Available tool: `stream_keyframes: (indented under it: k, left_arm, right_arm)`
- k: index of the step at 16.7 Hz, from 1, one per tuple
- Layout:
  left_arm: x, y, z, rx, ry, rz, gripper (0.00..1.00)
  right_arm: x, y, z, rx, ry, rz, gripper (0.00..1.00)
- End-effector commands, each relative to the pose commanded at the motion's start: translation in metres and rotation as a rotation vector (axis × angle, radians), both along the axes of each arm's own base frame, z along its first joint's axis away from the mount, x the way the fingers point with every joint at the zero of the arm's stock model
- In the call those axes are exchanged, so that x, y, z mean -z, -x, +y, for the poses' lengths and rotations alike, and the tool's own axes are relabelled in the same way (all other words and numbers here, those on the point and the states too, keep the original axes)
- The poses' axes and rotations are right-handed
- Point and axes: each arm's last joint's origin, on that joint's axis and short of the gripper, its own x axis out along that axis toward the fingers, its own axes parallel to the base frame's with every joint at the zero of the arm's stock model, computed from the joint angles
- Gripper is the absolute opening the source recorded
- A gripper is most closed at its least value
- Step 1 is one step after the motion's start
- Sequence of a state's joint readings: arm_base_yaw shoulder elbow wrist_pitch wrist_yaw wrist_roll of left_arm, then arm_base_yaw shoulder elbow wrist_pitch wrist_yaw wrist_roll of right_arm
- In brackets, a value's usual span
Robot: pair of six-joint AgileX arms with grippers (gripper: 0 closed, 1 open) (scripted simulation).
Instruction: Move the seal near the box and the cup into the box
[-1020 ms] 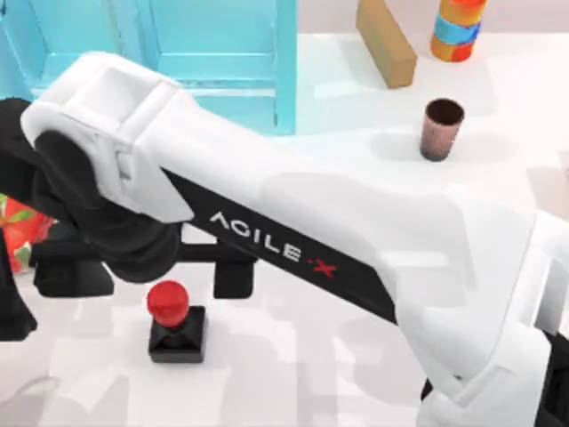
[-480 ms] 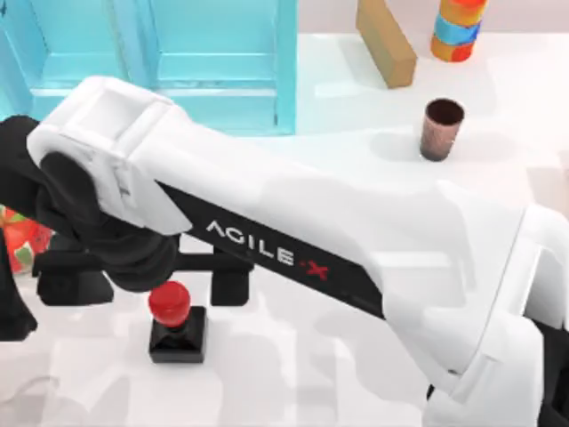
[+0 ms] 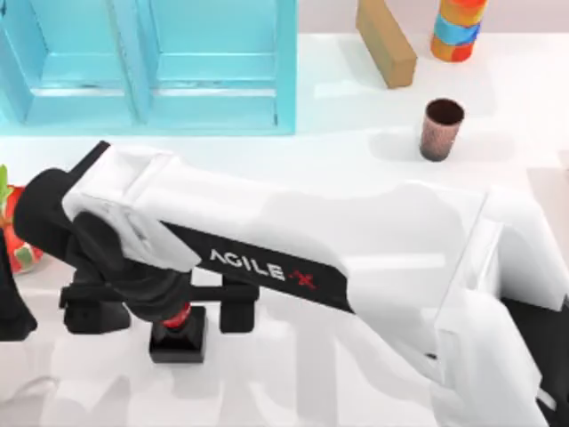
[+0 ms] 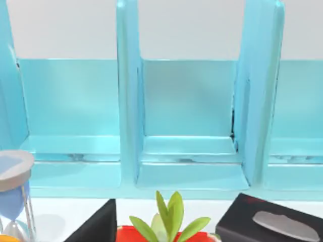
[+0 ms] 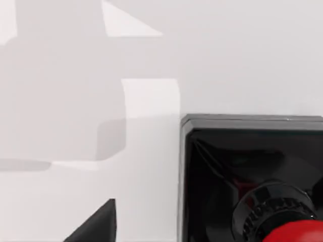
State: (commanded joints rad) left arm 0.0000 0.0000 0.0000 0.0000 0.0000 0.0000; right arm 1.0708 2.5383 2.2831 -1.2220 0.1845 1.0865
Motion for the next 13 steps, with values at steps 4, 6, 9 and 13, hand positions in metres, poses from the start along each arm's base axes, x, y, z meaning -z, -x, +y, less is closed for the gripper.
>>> stream_keyframes:
  k: [4, 6, 9, 13]
  left_arm:
    - [0.0000, 0.0000, 0.0000, 0.000, 0.000, 0.000, 1.00]
    - [0.0000, 0.0000, 0.0000, 0.000, 0.000, 0.000, 1.00]
    - [0.0000, 0.0000, 0.0000, 0.000, 0.000, 0.000, 1.00]
    - [0.0000, 0.0000, 0.0000, 0.000, 0.000, 0.000, 1.00]
  right_arm:
    - [0.0003, 0.0000, 0.0000, 0.000, 0.000, 0.000, 1.00]
    - [0.0003, 0.0000, 0.0000, 0.000, 0.000, 0.000, 0.85]
    - [0.0003, 0.0000, 0.0000, 0.000, 0.000, 0.000, 0.62]
    - [0.0003, 0.0000, 0.0000, 0.000, 0.000, 0.000, 0.32]
